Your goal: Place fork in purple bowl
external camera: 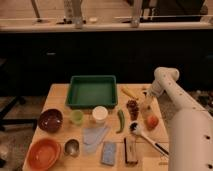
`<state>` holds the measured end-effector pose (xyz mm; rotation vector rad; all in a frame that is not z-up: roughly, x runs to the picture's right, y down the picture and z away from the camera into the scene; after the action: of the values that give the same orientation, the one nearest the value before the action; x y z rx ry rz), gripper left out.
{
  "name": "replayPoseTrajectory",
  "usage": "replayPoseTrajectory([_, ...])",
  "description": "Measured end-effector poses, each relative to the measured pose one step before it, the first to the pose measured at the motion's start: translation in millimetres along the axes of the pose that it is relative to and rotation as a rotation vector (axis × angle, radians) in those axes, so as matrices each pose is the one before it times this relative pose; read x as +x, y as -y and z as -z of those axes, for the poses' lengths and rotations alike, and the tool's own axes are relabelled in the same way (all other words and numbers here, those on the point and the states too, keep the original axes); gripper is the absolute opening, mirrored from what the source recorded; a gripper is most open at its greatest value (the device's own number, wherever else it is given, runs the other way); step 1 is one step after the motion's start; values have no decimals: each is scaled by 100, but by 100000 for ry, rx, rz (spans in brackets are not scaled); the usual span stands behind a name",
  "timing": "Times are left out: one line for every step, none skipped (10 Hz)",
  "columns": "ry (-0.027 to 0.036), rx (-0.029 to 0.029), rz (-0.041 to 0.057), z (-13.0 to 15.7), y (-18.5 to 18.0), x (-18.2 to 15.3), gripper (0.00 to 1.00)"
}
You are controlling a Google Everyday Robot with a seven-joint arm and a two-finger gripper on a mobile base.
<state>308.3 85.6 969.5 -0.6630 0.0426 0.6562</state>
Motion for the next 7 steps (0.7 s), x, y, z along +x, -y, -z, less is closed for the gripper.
replayPoseTrajectory([-207,-782,663,-244,-4,-88,80])
replayPoseTrajectory([-583,-988,798,-317,-66,-190,75])
replayPoseTrajectory([-124,-475,382,-119,5,-126,69])
replayPoseTrajectory([82,-717,362,-124,58,26,58])
replayPoseTrajectory([-170,-707,269,-48,-56,-37,45])
replayPoseTrajectory([104,148,12,60,37,-33,38])
replayPoseTrajectory([-11,-33,305,205,-19,-58,28])
